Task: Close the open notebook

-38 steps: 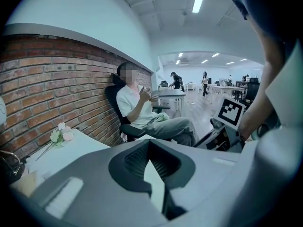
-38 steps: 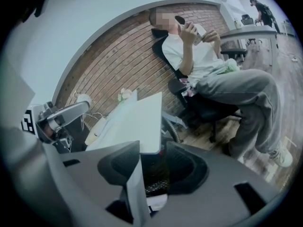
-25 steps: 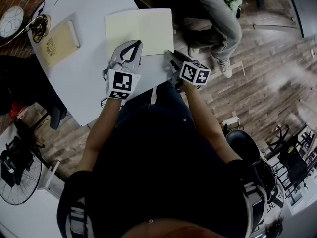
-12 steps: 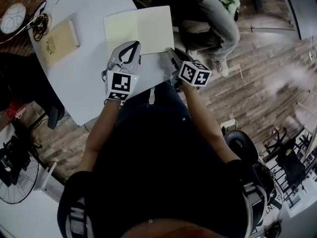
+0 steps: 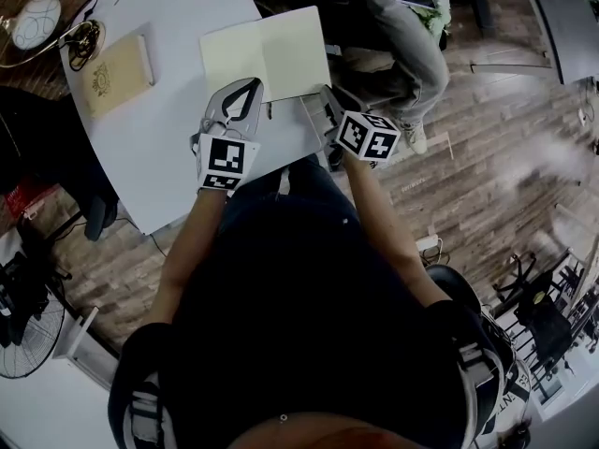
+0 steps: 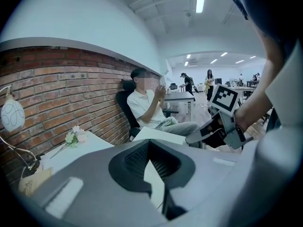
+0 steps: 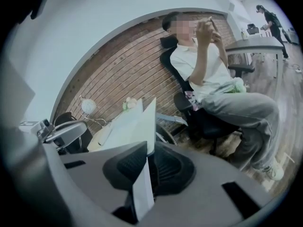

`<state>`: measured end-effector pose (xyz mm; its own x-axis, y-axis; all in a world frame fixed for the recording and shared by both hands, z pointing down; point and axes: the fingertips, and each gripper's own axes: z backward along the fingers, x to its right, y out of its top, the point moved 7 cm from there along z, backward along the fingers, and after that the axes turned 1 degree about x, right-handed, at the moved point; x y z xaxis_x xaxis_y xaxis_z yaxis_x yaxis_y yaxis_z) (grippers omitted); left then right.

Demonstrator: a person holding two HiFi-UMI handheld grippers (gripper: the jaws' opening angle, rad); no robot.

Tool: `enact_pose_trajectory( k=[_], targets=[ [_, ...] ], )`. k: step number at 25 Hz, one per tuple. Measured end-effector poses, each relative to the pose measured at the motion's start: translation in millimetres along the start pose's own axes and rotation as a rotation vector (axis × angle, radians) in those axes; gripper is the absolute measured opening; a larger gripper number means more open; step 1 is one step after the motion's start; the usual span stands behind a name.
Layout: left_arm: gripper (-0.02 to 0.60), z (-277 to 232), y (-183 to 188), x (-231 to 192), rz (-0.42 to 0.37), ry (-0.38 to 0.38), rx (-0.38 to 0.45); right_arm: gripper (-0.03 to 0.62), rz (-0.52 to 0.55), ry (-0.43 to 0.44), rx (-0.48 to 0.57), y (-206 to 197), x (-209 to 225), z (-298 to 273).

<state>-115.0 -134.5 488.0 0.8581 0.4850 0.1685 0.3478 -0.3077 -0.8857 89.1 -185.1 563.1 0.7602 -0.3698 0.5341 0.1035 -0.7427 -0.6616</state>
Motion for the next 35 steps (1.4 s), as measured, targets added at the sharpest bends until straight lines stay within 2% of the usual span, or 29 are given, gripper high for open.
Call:
enact_pose_trajectory(
  k=[12,20,26,35],
  targets=[
    [0.006,21.3,10.5,-11.2,0.009,0.075,0.033,0.044,0.069,-0.016,0.002,23.9,-14.3,1.6],
    [0.006,37.3,12.0,-24.4,0.027,0.134,0.064,0.038,0.18,-0.034,0.01,37.0,-34.6,0.9],
    [0.006,50.8,8.4,-30.9,0.04,0.152,0.081,0.033,0.273,-0.057,0.03,42.9,-57.2,1.7],
    [0.006,69.7,1.8,-42.4,0.038,0.162,0.105,0.026,0.352,-0.092,0.06,42.6,-84.0,2.9]
  ],
)
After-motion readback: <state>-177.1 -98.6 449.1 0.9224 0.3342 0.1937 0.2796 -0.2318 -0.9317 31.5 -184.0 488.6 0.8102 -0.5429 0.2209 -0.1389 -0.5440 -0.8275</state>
